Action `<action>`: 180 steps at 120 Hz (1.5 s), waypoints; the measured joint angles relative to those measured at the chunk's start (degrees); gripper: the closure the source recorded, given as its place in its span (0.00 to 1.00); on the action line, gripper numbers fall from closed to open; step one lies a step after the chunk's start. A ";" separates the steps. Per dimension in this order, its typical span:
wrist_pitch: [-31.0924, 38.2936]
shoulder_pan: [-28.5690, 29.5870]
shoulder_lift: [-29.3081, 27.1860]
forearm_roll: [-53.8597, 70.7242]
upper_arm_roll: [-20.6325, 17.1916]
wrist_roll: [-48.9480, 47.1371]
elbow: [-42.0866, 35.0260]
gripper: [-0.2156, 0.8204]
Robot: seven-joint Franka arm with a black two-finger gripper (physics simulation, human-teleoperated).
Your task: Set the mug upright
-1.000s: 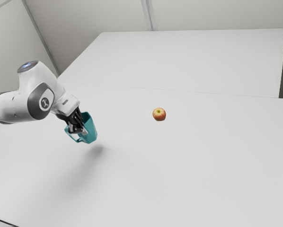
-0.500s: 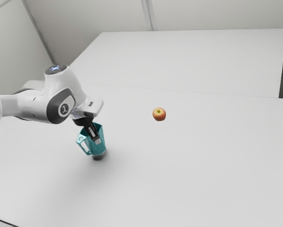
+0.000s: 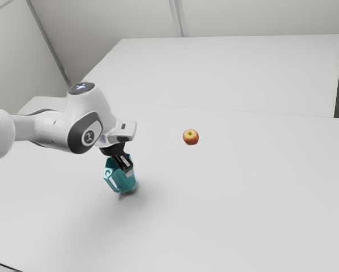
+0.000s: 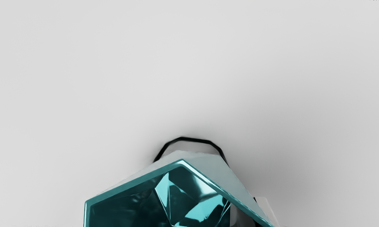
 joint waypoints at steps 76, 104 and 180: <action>-0.07 -0.65 0.17 -1.20 0.00 -7.45 0.07 0.60; -0.47 -0.65 -4.86 -1.87 -0.07 -8.49 0.38 0.44; -29.32 -1.52 5.01 -1.84 0.43 -6.82 39.00 0.22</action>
